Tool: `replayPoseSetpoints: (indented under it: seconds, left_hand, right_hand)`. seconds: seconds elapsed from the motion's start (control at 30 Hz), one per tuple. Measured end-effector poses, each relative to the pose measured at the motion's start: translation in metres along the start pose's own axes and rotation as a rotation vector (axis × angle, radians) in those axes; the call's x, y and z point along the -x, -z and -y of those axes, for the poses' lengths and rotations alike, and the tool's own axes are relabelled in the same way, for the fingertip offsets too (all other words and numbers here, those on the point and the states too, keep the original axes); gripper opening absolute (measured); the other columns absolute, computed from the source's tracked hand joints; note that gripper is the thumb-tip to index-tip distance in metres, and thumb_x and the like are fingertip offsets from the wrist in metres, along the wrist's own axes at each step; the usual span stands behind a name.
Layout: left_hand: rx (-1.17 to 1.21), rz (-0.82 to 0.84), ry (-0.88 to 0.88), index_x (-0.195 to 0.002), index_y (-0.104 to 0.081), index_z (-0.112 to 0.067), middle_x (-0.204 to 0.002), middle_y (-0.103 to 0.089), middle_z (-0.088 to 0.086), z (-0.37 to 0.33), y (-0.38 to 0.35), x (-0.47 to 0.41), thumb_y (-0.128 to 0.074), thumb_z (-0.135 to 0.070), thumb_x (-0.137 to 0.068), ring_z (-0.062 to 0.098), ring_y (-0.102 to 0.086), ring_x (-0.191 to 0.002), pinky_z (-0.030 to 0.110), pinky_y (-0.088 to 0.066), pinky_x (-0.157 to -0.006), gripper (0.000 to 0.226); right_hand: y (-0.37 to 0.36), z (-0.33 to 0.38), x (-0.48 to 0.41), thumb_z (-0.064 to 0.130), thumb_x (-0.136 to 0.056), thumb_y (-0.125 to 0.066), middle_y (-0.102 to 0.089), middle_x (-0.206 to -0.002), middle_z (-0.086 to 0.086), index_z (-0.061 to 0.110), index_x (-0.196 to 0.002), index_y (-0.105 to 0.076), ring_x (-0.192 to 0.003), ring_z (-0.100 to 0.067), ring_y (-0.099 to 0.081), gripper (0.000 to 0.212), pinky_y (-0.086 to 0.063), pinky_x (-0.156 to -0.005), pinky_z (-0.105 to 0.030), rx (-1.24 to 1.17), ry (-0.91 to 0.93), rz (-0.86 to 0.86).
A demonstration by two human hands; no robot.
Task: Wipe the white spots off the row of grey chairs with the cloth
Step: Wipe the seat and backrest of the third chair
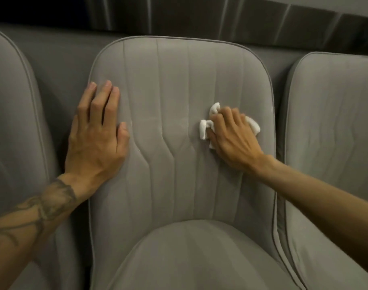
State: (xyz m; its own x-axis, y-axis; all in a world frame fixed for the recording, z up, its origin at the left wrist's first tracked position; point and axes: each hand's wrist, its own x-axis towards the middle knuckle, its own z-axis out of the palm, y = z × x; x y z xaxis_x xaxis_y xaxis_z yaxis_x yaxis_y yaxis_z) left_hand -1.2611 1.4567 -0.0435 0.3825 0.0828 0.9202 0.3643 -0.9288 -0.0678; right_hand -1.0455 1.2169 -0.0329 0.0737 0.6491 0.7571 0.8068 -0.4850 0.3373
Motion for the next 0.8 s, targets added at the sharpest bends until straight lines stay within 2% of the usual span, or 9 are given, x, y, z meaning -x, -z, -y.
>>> replayPoseSetpoints:
  seconds: [0.03, 0.17, 0.23, 0.37, 0.43, 0.57, 0.63, 0.7, 0.8]
  left_hand:
    - [-0.001, -0.002, 0.0, -0.163, -0.026, -0.007, -0.168, -0.027, 0.016, 0.001, -0.001, 0.0, -0.042, -0.025, -0.103, 0.037, -0.021, -0.158, 0.044, -0.02, -0.13, 0.065]
    - [0.001, -0.008, -0.004, -0.163, -0.025, -0.007, -0.168, -0.027, 0.016, 0.003, -0.002, 0.0, -0.042, -0.025, -0.103, 0.038, -0.021, -0.157, 0.04, -0.016, -0.131, 0.065]
    - [0.0, -0.013, -0.006, -0.163, -0.025, -0.008, -0.168, -0.027, 0.016, 0.003, -0.003, 0.0, -0.043, -0.024, -0.102, 0.038, -0.021, -0.158, 0.041, -0.017, -0.131, 0.065]
    - [-0.003, -0.012, -0.012, -0.163, -0.026, -0.007, -0.168, -0.027, 0.016, 0.002, -0.002, 0.0, -0.042, -0.024, -0.102, 0.039, -0.022, -0.157, 0.041, -0.017, -0.131, 0.065]
    - [0.004, -0.015, 0.0, -0.163, -0.025, -0.007, -0.168, -0.027, 0.016, 0.001, -0.001, 0.0, -0.042, -0.024, -0.102, 0.038, -0.021, -0.157, 0.041, -0.018, -0.13, 0.065]
    - [0.008, -0.022, 0.002, -0.163, -0.025, -0.008, -0.168, -0.028, 0.016, 0.001, -0.001, 0.001, -0.043, -0.024, -0.103, 0.037, -0.021, -0.158, 0.043, -0.021, -0.128, 0.064]
    - [0.006, -0.02, 0.004, -0.163, -0.025, -0.008, -0.168, -0.028, 0.015, 0.0, 0.0, 0.002, -0.043, -0.024, -0.103, 0.037, -0.021, -0.158, 0.042, -0.02, -0.128, 0.064]
    - [-0.002, -0.02, -0.002, -0.163, -0.026, -0.007, -0.168, -0.028, 0.016, 0.001, 0.001, 0.002, -0.042, -0.024, -0.103, 0.037, -0.021, -0.158, 0.04, -0.018, -0.129, 0.064]
    - [-0.005, -0.005, 0.003, -0.163, -0.026, -0.007, -0.169, -0.027, 0.015, 0.0, 0.001, 0.002, -0.043, -0.024, -0.103, 0.037, -0.02, -0.158, 0.041, -0.018, -0.13, 0.064]
  right_hand:
    - [0.002, -0.008, -0.013, 0.028, -0.102, -0.046, -0.05, -0.108, -0.018, 0.003, -0.122, -0.046, -0.09, -0.032, -0.043, 0.032, -0.041, -0.078, -0.048, 0.015, -0.021, -0.03]
    - [0.004, -0.025, -0.065, 0.032, -0.105, -0.037, -0.051, -0.109, -0.018, 0.004, -0.118, -0.047, -0.091, -0.032, -0.046, 0.033, -0.034, -0.08, -0.04, 0.065, -0.354, -0.252]
    - [-0.004, -0.012, -0.047, 0.03, -0.105, -0.039, -0.05, -0.11, -0.018, 0.003, -0.121, -0.046, -0.092, -0.032, -0.045, 0.032, -0.037, -0.082, -0.042, 0.03, -0.349, -0.257]
    - [-0.013, 0.014, 0.023, 0.028, -0.104, -0.044, -0.049, -0.108, -0.017, 0.0, -0.122, -0.052, -0.09, -0.032, -0.045, 0.034, -0.039, -0.079, -0.047, 0.01, -0.072, -0.001]
    - [-0.006, 0.003, 0.013, 0.028, -0.102, -0.047, -0.05, -0.106, -0.017, 0.0, -0.119, -0.052, -0.088, -0.033, -0.046, 0.033, -0.037, -0.076, -0.046, 0.03, -0.019, 0.005]
    - [-0.006, -0.006, -0.029, 0.03, -0.105, -0.039, -0.048, -0.106, -0.016, 0.006, -0.114, -0.048, -0.09, -0.029, -0.041, 0.027, -0.038, -0.079, -0.045, 0.024, -0.339, -0.236]
    - [-0.02, 0.017, -0.007, 0.028, -0.105, -0.041, -0.05, -0.111, -0.018, 0.003, -0.124, -0.047, -0.093, -0.031, -0.042, 0.032, -0.04, -0.084, -0.046, -0.012, -0.393, -0.221]
    - [-0.033, 0.048, 0.038, 0.027, -0.104, -0.045, -0.053, -0.115, -0.022, -0.004, -0.134, -0.046, -0.095, -0.035, -0.048, 0.043, -0.038, -0.086, -0.045, -0.035, -0.261, -0.059]
    - [-0.036, 0.045, 0.076, 0.028, -0.098, -0.048, -0.059, -0.111, -0.018, 0.003, -0.119, -0.057, -0.086, -0.035, -0.057, 0.034, -0.036, -0.076, -0.042, 0.044, 0.101, 0.077]
